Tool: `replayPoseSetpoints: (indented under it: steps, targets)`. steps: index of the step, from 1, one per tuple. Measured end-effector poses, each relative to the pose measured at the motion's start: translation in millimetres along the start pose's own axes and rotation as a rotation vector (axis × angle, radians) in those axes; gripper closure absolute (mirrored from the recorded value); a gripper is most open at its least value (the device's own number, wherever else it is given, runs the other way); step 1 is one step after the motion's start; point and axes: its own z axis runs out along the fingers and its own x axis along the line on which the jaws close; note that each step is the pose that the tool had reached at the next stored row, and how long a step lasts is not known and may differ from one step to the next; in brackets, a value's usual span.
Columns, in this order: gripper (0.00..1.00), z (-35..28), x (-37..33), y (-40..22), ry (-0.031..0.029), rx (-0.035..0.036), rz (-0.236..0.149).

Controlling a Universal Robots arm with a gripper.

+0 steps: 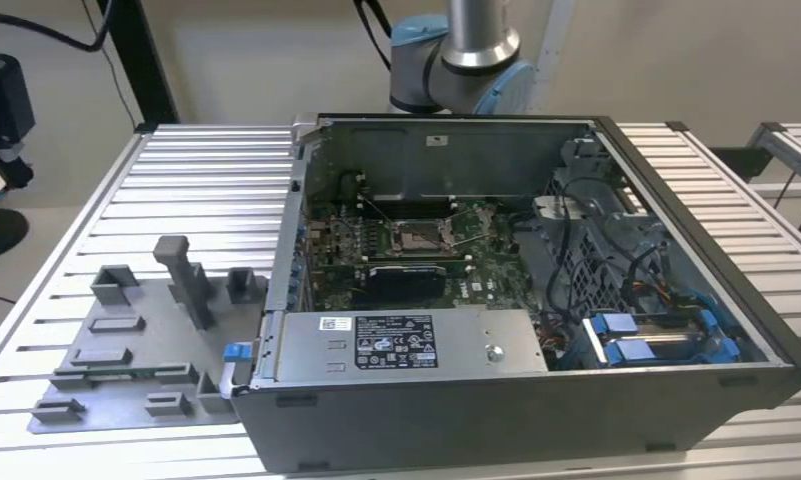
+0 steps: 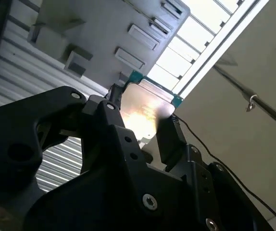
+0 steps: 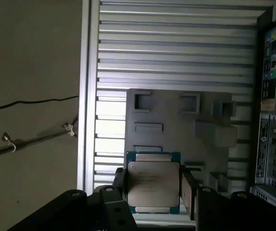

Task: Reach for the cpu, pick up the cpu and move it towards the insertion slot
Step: 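Pick up the cpu and move it towards the insertion slot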

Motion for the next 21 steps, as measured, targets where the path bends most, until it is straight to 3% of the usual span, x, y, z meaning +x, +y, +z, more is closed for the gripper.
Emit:
replayPoseSetpoints:
  steps: [2,13,16,21]
  targets:
    - [1.00,-6.7,0.0,0.2,0.0000,-0.0014,0.000]
    - [1.00,-8.5,-1.3,0.3,0.0002,-0.0023,0.000]
    - [1.00,-8.4,-9.0,0.1,0.0034,-0.0025,0.000]
    - [1.00,-8.5,-31.2,-0.3,0.0117,-0.0026,0.000]
